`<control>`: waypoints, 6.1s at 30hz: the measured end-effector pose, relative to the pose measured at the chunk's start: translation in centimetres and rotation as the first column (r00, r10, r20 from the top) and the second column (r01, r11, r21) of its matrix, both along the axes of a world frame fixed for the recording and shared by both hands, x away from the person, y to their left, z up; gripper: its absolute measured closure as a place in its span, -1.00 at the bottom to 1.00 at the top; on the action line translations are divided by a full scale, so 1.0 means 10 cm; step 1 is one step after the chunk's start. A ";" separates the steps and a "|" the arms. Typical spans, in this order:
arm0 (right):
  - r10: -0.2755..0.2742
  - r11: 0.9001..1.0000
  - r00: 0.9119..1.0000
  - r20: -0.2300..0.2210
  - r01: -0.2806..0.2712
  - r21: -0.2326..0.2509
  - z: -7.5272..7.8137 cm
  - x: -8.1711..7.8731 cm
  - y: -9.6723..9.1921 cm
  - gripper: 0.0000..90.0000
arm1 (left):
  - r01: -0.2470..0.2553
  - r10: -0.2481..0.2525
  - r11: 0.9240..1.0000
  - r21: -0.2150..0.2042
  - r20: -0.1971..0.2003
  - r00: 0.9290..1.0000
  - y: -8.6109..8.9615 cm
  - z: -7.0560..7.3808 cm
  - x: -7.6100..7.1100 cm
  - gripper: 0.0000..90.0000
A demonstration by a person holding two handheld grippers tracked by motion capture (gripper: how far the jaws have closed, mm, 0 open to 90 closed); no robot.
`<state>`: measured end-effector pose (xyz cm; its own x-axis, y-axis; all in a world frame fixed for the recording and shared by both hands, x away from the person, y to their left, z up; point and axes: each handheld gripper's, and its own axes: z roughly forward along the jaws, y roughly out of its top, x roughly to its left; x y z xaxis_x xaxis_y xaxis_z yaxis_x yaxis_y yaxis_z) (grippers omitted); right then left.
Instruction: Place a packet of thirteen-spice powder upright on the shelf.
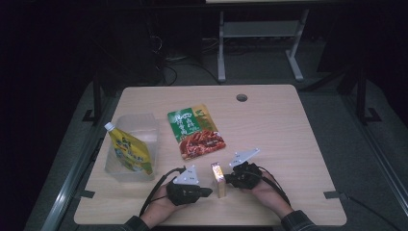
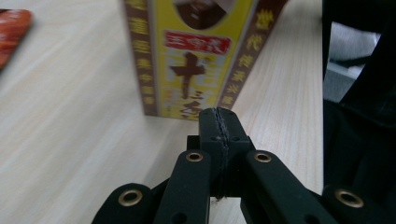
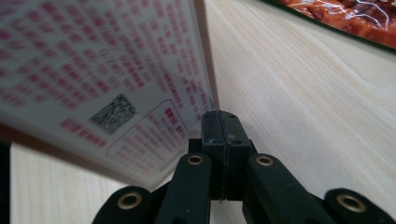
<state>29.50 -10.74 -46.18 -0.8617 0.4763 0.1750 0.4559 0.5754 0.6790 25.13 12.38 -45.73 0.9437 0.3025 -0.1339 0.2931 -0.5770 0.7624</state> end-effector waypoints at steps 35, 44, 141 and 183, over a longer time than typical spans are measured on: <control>-0.009 0.999 1.000 -0.019 0.010 0.046 0.02 0.12 0.00 1.00 | 0.027 -0.027 0.998 -0.058 -0.008 1.000 -0.22 0.01 0.04 0.99; -0.077 0.997 0.997 -0.004 0.077 0.027 0.12 0.06 -0.24 0.70 | 0.041 -0.042 0.998 -0.043 -0.019 0.999 -0.15 0.05 0.03 0.86; 0.216 0.964 0.955 0.205 -0.242 0.111 0.95 0.85 1.19 0.48 | -0.016 0.021 0.999 0.048 -0.096 0.995 0.46 0.02 -0.08 -0.27; 0.372 0.911 0.896 0.240 -0.403 0.091 0.98 1.25 2.33 0.48 | 0.007 -0.003 0.999 0.035 -0.089 0.996 0.45 0.05 -0.08 -0.27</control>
